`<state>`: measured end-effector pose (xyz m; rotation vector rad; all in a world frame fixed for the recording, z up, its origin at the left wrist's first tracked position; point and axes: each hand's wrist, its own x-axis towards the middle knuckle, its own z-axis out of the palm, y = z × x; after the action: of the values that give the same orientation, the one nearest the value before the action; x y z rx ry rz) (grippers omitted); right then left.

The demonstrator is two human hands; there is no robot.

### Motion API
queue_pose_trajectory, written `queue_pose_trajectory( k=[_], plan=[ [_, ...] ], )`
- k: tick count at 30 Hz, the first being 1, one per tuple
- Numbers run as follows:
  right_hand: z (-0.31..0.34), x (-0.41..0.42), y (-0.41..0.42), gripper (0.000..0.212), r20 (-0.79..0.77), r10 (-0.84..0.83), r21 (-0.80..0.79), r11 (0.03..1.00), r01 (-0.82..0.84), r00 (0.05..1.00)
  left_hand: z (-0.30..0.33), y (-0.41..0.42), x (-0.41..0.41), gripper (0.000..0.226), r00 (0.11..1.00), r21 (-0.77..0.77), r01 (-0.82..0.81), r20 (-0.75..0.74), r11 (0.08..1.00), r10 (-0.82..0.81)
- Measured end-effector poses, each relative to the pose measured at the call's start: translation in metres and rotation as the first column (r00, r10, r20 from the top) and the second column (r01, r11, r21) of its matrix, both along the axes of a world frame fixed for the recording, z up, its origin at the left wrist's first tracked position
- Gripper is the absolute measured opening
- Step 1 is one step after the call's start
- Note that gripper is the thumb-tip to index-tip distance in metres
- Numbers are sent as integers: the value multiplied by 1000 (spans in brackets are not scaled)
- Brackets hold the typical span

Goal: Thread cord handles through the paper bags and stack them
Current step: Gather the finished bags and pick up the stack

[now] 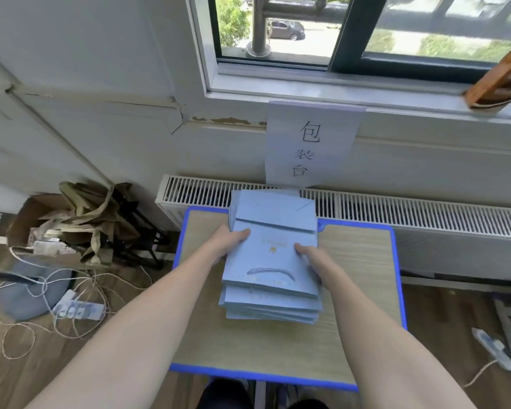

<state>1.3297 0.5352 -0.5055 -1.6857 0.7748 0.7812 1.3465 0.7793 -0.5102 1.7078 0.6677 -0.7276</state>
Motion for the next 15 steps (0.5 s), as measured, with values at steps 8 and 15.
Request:
queue_pose_trajectory(
  k=[8,15],
  plan=[
    [18,-20,-31,79,-245,198,-168,956,-243,949,8,-47,-61,71,997,143,53,54,988,-61],
    [41,35,-11,95,-2,717,-622,545,-562,697,28,-68,-58,77,997,459,27,46,888,-54]
  ],
)
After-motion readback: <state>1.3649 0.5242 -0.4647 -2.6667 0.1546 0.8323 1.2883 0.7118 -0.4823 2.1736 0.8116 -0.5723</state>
